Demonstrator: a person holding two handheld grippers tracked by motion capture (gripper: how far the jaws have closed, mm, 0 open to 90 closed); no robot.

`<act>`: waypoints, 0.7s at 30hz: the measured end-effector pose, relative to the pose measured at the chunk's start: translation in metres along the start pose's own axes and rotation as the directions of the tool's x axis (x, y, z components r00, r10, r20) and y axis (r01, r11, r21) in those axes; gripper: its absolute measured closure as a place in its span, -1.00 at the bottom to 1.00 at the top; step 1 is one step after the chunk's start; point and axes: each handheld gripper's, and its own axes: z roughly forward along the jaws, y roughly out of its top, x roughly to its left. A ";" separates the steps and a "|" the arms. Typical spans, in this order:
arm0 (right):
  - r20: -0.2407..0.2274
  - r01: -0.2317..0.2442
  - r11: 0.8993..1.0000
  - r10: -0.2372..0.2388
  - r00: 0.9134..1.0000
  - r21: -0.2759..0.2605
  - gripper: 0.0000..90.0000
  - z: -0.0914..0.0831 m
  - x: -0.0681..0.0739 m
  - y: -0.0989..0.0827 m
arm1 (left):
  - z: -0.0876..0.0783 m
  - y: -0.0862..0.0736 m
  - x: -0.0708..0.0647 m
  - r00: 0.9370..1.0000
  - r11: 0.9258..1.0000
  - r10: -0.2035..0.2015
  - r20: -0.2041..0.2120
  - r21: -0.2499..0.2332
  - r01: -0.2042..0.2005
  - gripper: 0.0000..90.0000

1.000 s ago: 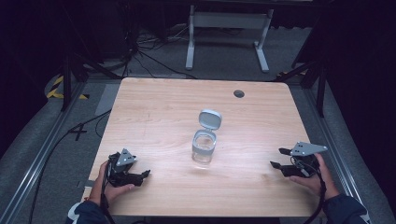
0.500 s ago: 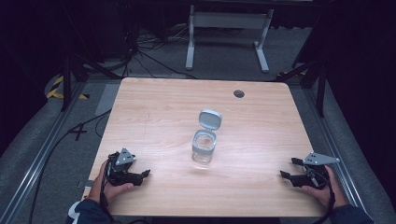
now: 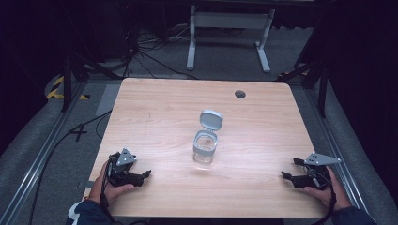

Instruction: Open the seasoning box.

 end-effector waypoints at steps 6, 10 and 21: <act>0.001 0.001 1.000 -0.001 1.000 0.000 -0.58 0.000 0.000 0.000 | 0.001 0.000 -0.002 1.000 1.000 -0.030 0.002 0.001 0.030 -0.67; 0.001 0.001 1.000 -0.001 1.000 0.000 -0.58 0.000 0.000 0.000 | 0.001 0.000 -0.001 1.000 1.000 -0.028 -0.001 -0.003 0.028 -0.66; 0.001 0.003 1.000 -0.003 1.000 -0.001 -0.58 0.000 0.000 0.000 | 0.001 0.000 -0.001 1.000 1.000 -0.028 -0.001 -0.005 0.028 -0.66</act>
